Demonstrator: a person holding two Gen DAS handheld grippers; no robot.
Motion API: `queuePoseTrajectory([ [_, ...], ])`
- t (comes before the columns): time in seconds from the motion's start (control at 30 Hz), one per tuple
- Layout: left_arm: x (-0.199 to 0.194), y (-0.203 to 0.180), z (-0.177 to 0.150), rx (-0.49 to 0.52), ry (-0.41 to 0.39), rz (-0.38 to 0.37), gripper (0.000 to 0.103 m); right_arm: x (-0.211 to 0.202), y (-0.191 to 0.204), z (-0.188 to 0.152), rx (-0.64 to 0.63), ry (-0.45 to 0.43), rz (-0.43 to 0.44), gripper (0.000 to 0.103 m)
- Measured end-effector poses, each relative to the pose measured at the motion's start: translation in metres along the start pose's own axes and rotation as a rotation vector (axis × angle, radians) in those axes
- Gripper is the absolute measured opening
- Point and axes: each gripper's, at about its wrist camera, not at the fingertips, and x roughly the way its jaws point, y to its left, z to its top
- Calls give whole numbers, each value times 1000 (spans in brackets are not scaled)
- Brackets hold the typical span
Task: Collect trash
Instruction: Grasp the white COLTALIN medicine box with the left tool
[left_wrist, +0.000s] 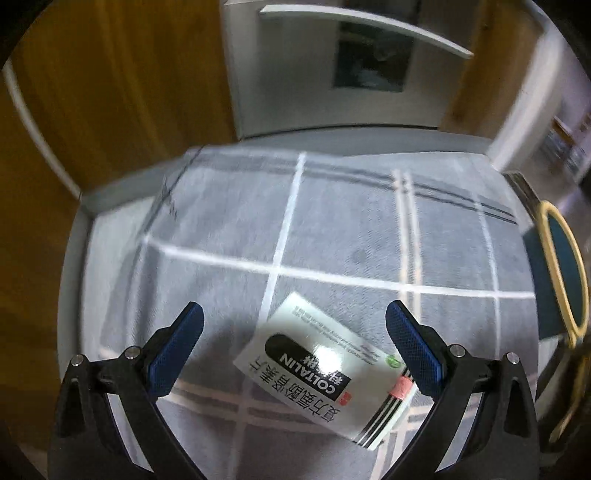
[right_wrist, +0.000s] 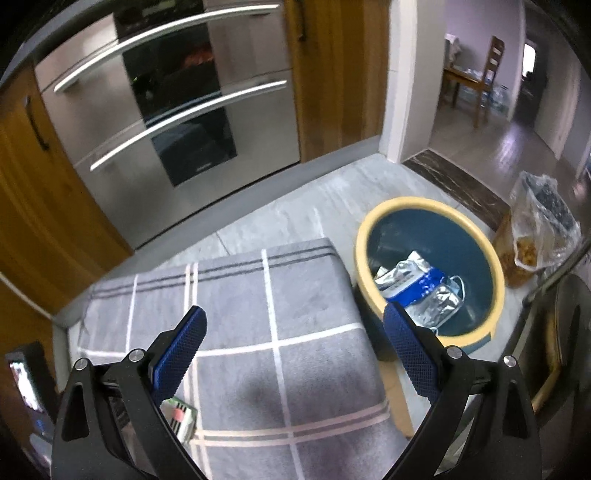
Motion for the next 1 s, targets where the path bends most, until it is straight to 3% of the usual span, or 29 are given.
queuePoseTrajectory([
  [0.23,32,9,-15,-180,102,34,97,13,21,4,-90,11,27,96],
  [0.43,45,-3,-21,-198,142,20,97,21,24,8,-92,30,54,96],
  [0.67,47,-37,-22,-34,136,16,95,20,27,11,-131,17,63,96],
  [0.73,45,-53,-19,66,115,-42,84,21,24,12,-120,23,68,96],
  [0.8,43,-72,-19,174,101,-120,81,23,20,13,-102,33,75,96],
  [1.0,32,-124,-36,512,83,-270,81,25,8,15,-48,45,81,96],
])
